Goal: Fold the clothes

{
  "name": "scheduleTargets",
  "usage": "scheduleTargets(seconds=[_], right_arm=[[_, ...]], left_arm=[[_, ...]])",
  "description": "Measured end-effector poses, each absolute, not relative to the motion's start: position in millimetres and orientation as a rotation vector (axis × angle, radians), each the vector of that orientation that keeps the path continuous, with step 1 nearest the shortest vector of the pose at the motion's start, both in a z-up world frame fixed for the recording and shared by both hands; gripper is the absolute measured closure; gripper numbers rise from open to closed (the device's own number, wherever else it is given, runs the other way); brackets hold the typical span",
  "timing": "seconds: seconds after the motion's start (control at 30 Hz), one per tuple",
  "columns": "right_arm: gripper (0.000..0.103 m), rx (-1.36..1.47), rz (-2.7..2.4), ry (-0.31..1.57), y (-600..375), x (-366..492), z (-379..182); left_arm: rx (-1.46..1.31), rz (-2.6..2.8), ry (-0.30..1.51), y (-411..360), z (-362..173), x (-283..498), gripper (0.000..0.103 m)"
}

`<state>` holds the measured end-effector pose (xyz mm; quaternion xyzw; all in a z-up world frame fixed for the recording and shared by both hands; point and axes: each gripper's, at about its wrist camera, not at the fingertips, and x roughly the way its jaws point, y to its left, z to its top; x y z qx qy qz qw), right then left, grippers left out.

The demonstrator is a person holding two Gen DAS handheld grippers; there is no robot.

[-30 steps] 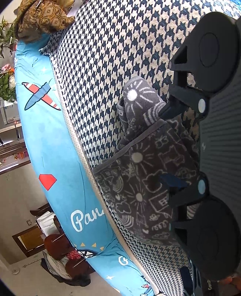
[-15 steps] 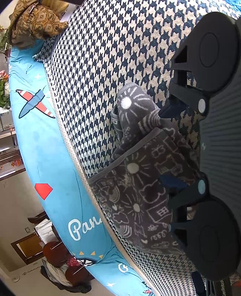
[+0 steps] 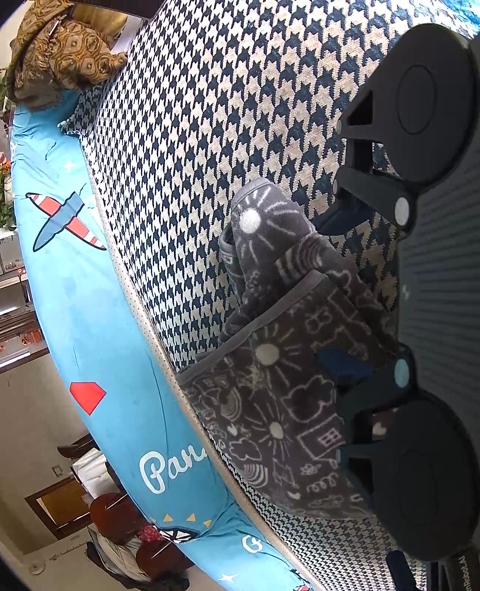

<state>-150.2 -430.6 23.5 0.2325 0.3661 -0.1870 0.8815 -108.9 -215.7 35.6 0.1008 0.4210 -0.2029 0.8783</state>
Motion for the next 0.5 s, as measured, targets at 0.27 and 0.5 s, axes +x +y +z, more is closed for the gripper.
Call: scheduleTargets(seconds=[0.27, 0.5], right_arm=[[0.035, 0.487, -0.402, 0.757, -433, -151, 23], [0.035, 0.465, -0.398, 0.751, -427, -153, 26]], left_arm=[[0.242, -0.427, 0.864, -221, 34, -116, 0.000], [0.259, -0.430, 0.868, -220, 32, -127, 0.000]])
